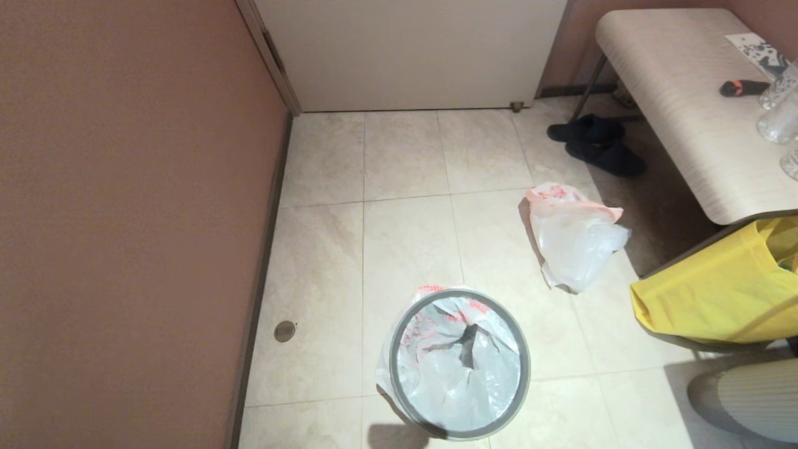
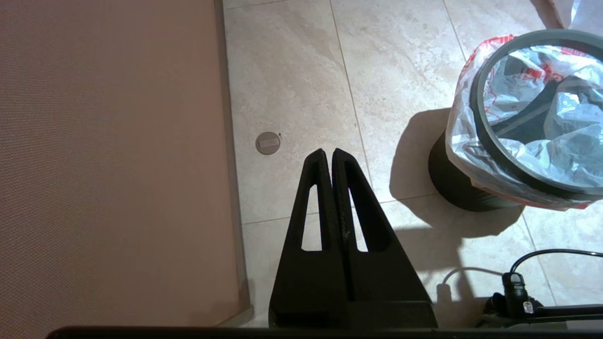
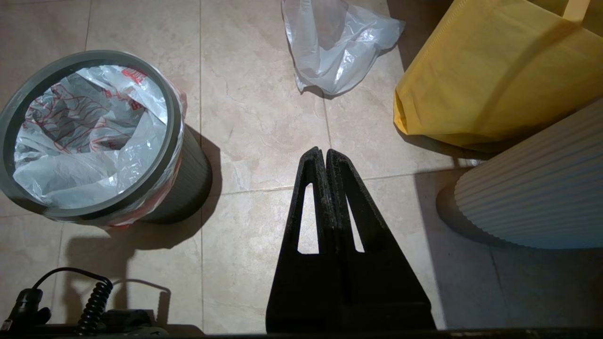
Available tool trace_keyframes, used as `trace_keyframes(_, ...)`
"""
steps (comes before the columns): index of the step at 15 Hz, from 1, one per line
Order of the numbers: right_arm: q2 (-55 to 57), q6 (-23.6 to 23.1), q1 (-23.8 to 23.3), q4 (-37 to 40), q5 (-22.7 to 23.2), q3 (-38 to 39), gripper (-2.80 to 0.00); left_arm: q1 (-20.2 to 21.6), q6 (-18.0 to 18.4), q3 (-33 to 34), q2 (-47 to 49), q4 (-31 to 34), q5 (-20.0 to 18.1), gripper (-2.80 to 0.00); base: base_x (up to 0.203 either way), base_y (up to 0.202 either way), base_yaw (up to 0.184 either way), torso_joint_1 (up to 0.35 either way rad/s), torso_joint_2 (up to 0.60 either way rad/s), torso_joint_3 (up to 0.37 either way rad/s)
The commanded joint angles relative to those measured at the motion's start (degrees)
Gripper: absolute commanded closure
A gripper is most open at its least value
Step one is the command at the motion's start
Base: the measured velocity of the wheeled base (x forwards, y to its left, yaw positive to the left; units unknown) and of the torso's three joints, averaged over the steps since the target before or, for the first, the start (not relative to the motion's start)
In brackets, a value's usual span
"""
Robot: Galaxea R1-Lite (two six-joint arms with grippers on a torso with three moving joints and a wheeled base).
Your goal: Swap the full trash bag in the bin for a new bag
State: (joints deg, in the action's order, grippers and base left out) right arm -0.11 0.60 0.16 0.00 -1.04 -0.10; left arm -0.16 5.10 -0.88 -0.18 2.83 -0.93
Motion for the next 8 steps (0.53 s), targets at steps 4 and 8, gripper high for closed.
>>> trace_keyframes(4,0.1,0.4,0.0,0.0,0.0,0.0,0.0,-0.1,-4.0,0.1,0.2,-0.5,0.6,0.0,0.0,0.0,0.0,0.0,0.0,0.0)
trace_keyframes(8,0.1,0.5,0.0,0.0,0.0,0.0,0.0,-0.1,-4.0,0.2,0.2,-0.6,0.6,0.0,0.0,0.0,0.0,0.0,0.0,0.0)
